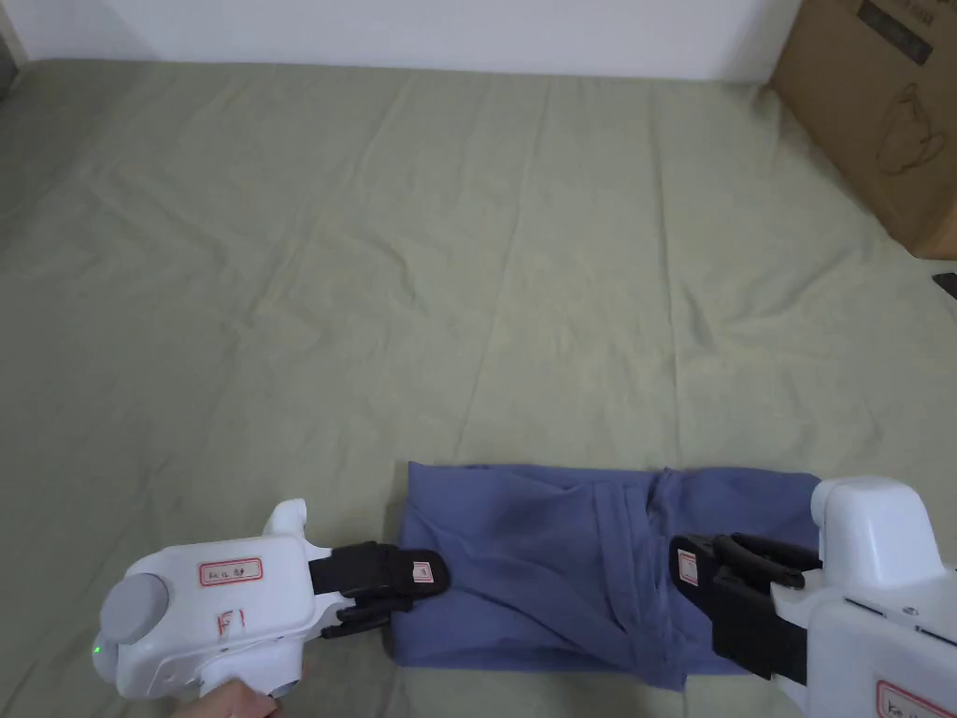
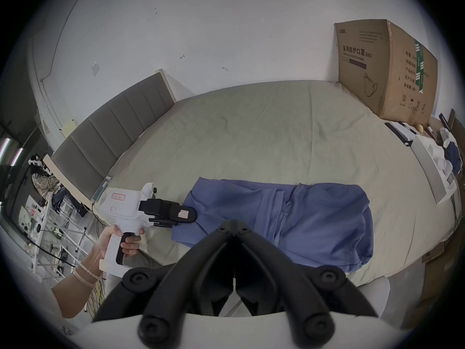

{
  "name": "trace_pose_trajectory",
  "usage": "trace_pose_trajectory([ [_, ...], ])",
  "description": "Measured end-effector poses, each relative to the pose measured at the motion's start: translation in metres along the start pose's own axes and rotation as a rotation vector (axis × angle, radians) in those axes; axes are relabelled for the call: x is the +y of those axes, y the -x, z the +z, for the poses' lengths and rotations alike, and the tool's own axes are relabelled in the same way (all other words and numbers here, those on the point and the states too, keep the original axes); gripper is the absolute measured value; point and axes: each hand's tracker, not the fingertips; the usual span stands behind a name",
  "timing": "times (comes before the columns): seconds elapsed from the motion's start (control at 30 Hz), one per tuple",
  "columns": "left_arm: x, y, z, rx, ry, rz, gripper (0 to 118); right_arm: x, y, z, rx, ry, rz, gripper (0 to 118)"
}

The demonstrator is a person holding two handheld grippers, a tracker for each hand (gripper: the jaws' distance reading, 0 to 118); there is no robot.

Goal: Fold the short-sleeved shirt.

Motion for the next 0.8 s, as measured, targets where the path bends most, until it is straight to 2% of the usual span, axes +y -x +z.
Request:
trace_pose_trajectory([
  [0.23,0.008,-0.006,0.074,0.089,-0.083,-0.026,7,-0.005,-0.001,0.003,0.01,-0.006,-0.009,0],
  [0.37,0.014,-0.002,0.134,0.216,-0.169,-0.001,7,-0.009,-0.003,0.003,0.041,-0.01,-0.037,0],
  [0.5,0.008,-0.021,0.18,0.309,-0.251,0.0,7,-0.011,-0.003,0.005,0.056,-0.017,-0.026,0],
  [0.6,0.002,-0.049,0.193,0.391,-0.294,-0.036,7,-0.013,-0.006,0.004,0.08,-0.026,-0.036,0],
  [0.63,0.014,-0.037,0.202,0.395,-0.311,-0.037,7,-0.014,-0.007,0.005,0.088,-0.03,-0.041,0],
  [0.73,0.008,-0.08,0.19,0.438,-0.322,-0.082,7,-0.016,-0.01,0.008,0.115,-0.046,-0.047,0],
  [0.8,0.004,-0.114,0.176,0.535,-0.316,-0.164,7,-0.018,-0.014,0.011,0.127,-0.053,-0.047,0],
])
